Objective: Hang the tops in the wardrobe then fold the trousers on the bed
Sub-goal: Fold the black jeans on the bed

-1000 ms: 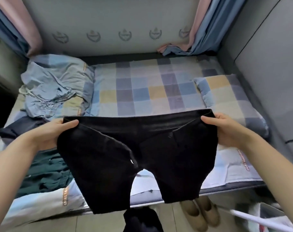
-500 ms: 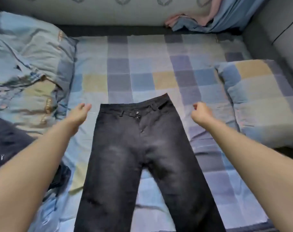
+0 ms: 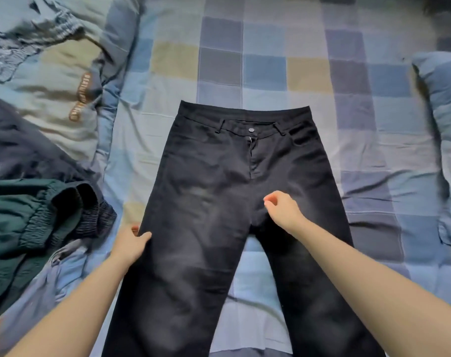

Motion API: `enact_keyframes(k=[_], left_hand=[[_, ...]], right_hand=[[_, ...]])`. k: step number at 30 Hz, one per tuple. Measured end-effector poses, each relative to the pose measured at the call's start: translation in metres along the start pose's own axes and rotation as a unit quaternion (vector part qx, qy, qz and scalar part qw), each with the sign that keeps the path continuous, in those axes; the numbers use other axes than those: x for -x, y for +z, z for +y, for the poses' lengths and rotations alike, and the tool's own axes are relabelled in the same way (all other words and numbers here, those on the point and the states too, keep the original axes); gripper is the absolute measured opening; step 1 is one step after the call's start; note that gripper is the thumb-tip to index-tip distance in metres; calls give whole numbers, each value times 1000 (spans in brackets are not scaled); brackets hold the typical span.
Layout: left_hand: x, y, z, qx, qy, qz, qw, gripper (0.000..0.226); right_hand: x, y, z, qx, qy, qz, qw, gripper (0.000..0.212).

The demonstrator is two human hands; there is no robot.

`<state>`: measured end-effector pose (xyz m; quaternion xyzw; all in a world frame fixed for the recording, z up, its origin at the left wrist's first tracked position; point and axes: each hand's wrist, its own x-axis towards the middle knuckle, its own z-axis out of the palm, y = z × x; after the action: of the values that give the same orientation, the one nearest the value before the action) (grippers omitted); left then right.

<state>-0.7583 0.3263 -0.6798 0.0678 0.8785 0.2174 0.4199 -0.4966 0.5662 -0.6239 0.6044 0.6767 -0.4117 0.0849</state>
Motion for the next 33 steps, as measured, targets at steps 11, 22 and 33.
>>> enact_keyframes(k=[11,22,33], left_hand=[[-43,21,-6,145,66,-16,987,5],[-46,27,-24,216,141,-43,965,13],[-34,-30,36,186,231,58,953,5]], right_hand=[[-143,53,-170,47,-180,52,981,57],[-215,82,-197,112,-144,36,982,61],[-193,33,-260,-80,-225,254,937,23]])
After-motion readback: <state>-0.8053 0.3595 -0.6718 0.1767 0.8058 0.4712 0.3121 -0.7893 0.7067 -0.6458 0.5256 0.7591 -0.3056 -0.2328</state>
